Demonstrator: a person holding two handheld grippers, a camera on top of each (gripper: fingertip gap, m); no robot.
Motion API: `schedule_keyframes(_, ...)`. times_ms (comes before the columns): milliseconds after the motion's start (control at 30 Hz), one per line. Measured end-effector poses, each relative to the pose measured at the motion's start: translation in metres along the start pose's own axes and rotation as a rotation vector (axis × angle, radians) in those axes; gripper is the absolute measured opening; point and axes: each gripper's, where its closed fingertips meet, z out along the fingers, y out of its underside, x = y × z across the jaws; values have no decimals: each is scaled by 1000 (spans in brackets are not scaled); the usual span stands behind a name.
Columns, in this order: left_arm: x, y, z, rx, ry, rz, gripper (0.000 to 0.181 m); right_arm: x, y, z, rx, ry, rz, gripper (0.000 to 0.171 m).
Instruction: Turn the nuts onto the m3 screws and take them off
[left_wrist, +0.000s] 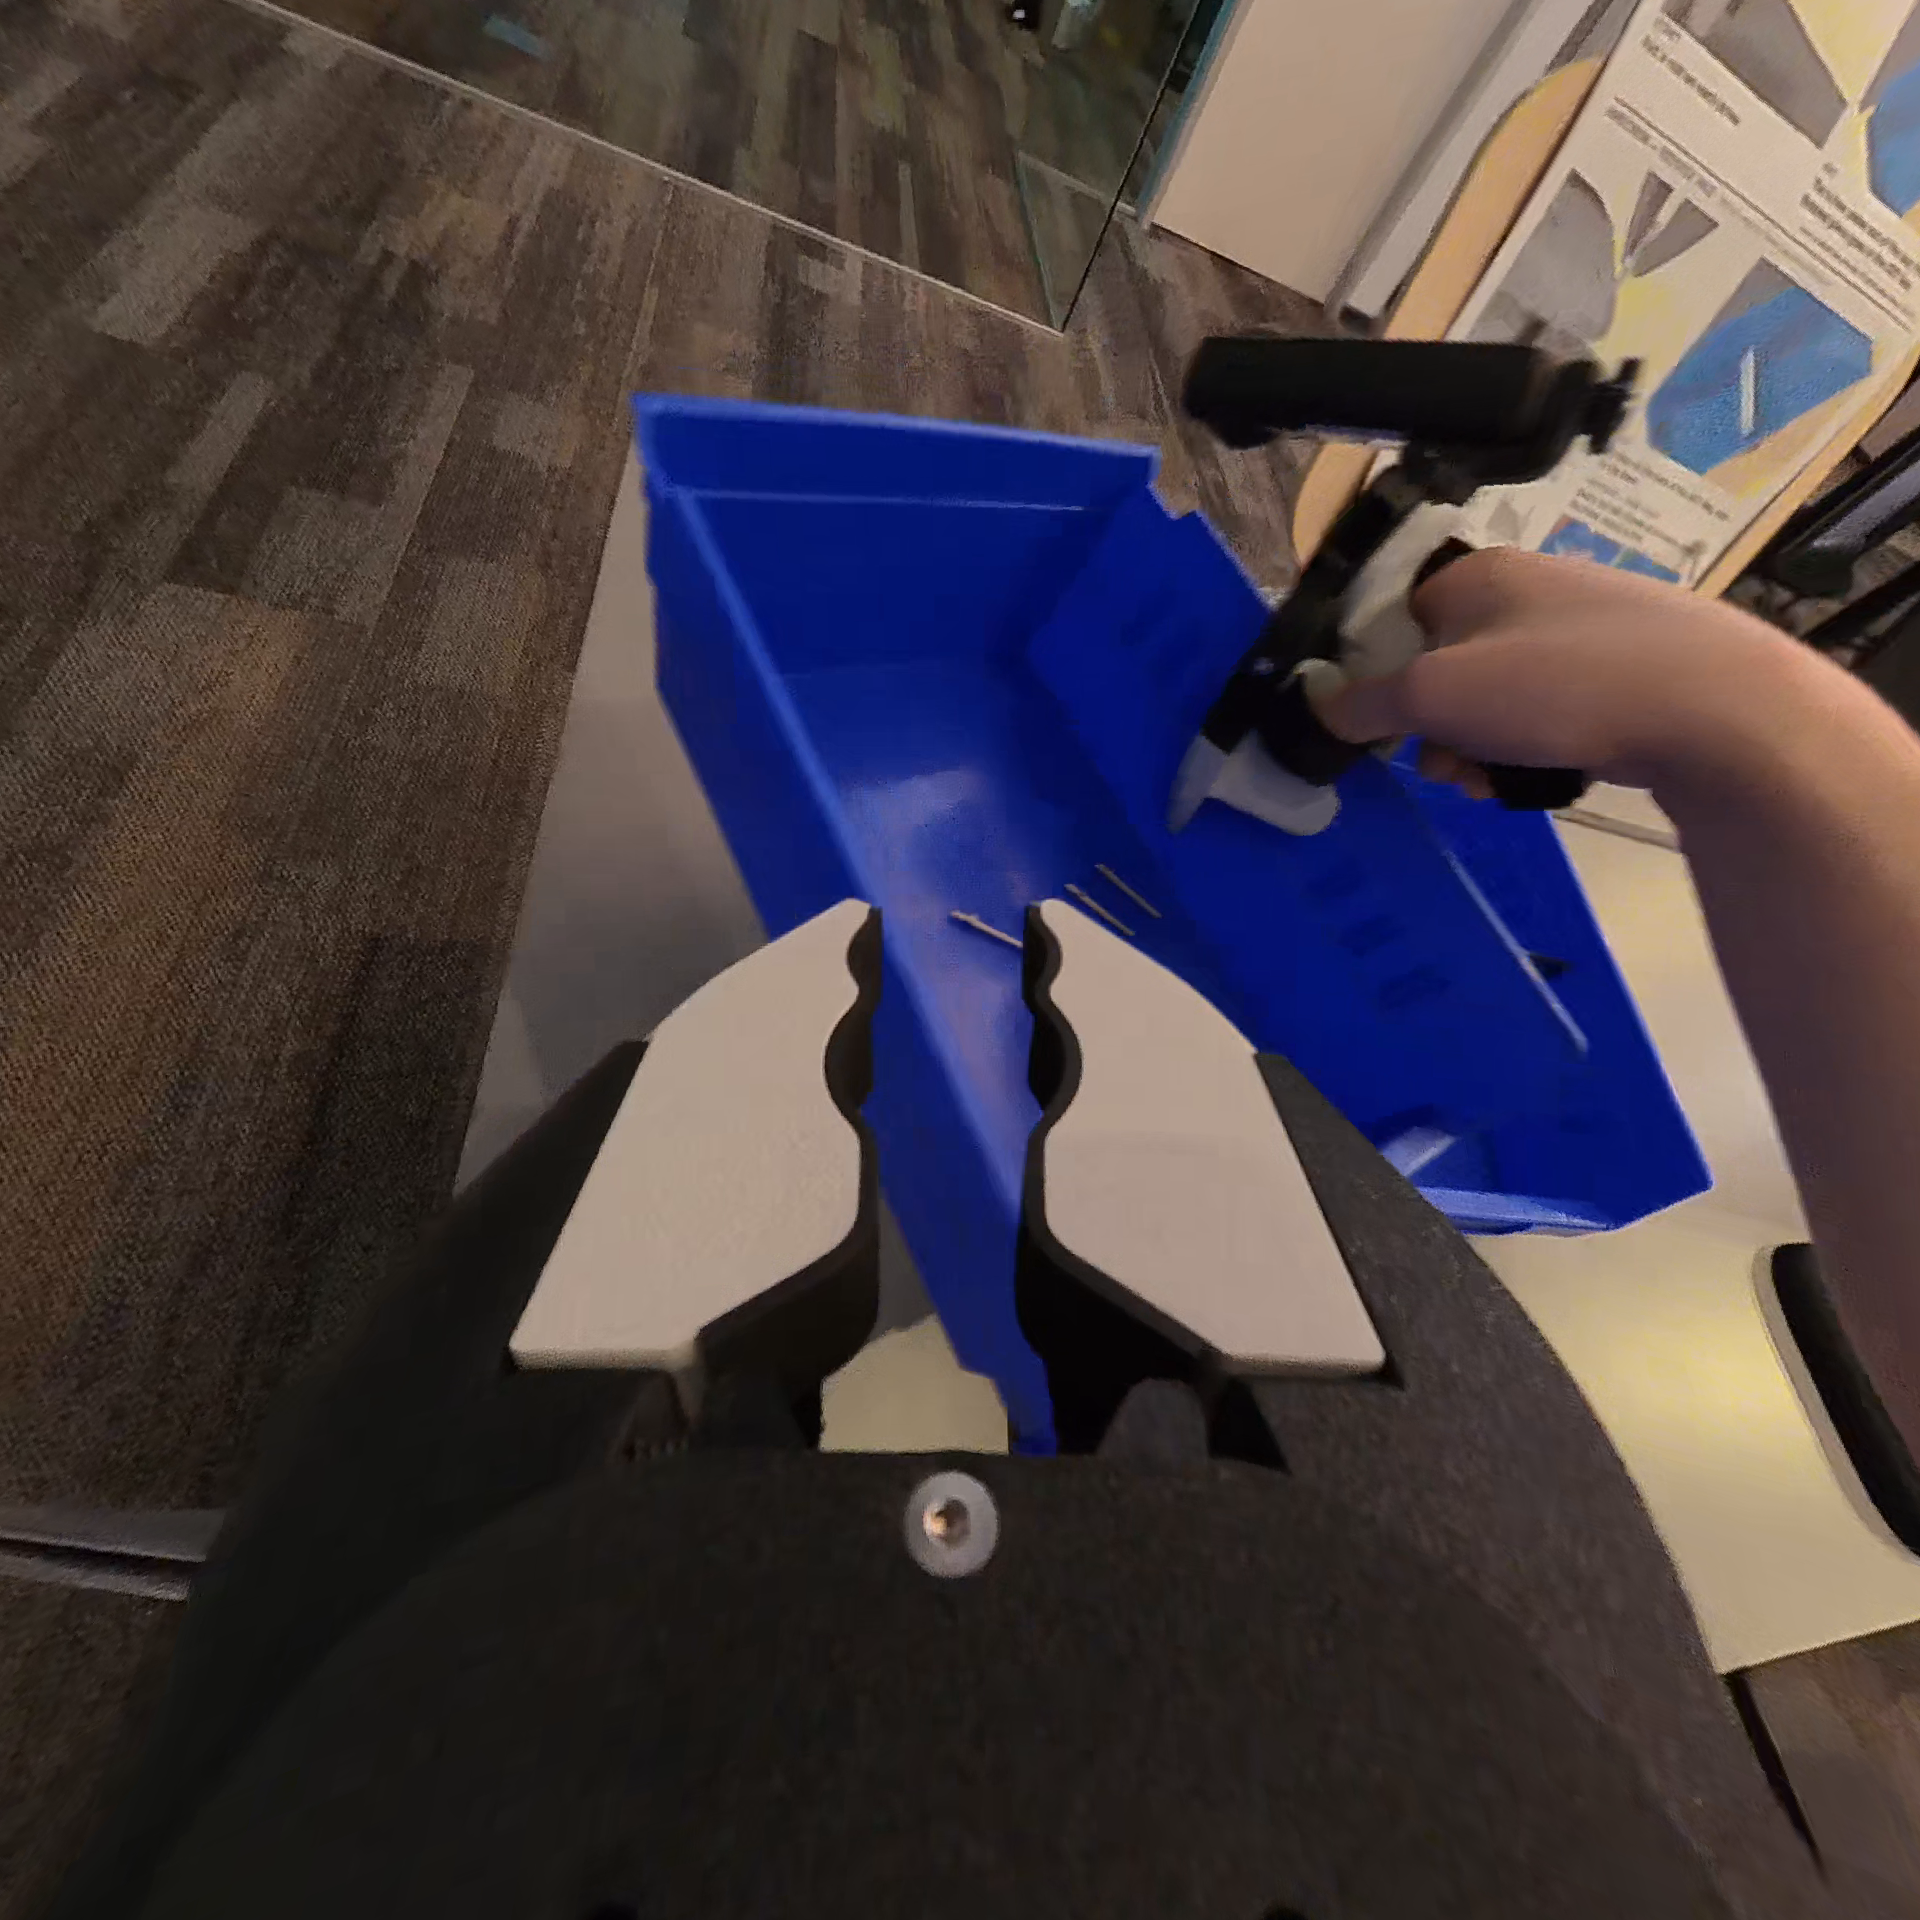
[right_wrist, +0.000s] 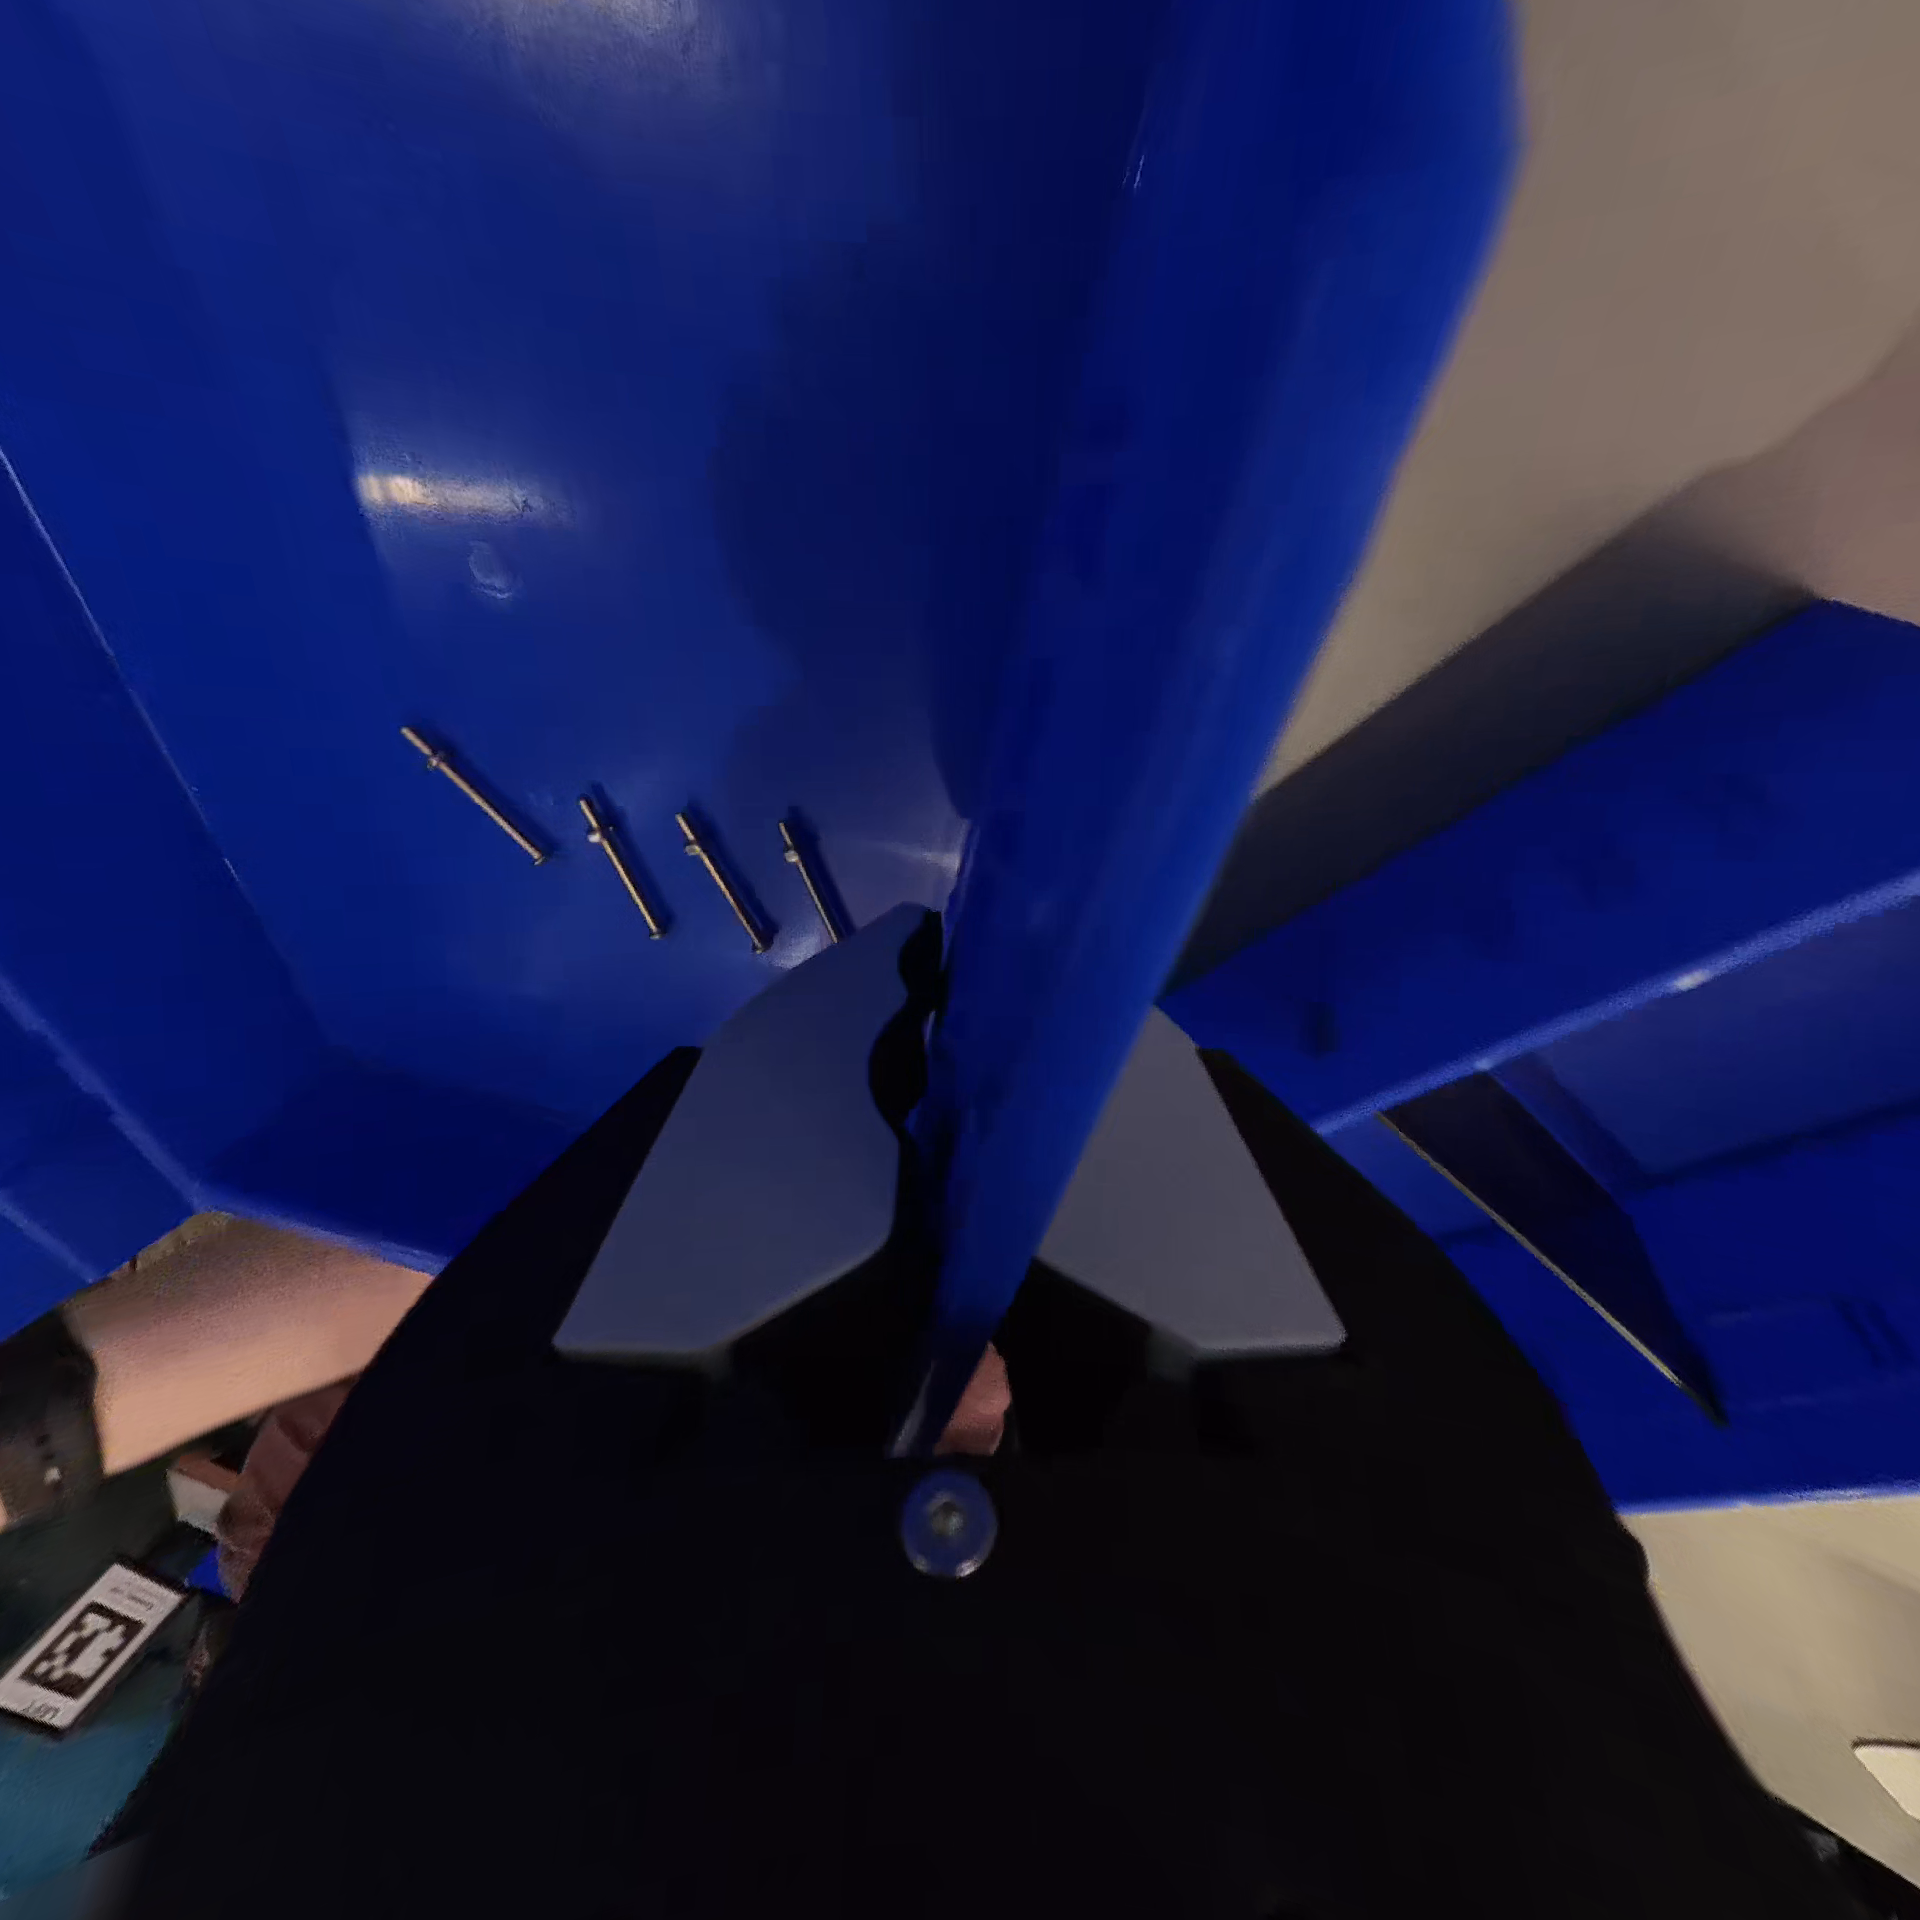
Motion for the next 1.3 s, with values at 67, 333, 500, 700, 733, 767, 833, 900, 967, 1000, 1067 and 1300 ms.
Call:
schedule_keyframes(67,6,3,3,-24,14,20,26,-2,-8,16,-9,7,24,6)
schedule_keyframes(333,8,6,7,-48,50,22,26,14,-16,78,-64,58,85,7)
schedule_keyframes(500,11,5,10,-51,60,26,26,26,-18,92,-40,31,85,7)
schedule_keyframes(700,18,7,13,-68,80,44,27,36,-46,44,271,150,-113,32)
schedule_keyframes(733,18,7,13,-67,78,44,27,34,-51,25,371,183,-181,34)
schedule_keyframes(767,18,6,12,-65,79,46,27,32,-53,3,485,228,-247,40)
schedule_keyframes(833,20,6,11,-62,89,52,27,39,-37,-41,663,336,-333,40)
schedule_keyframes(900,19,6,11,-61,94,45,27,68,0,-72,737,460,-329,44)
schedule_keyframes(967,17,6,12,-62,86,32,27,118,44,-84,723,560,-244,53)
schedule_keyframes(1000,16,6,13,-64,82,28,27,146,68,-82,677,589,-178,56)
schedule_keyframes(1067,17,7,16,-73,82,28,27,200,118,-65,535,602,-16,64)
schedule_keyframes(1300,27,7,21,-91,84,61,27,231,203,9,412,328,98,67)
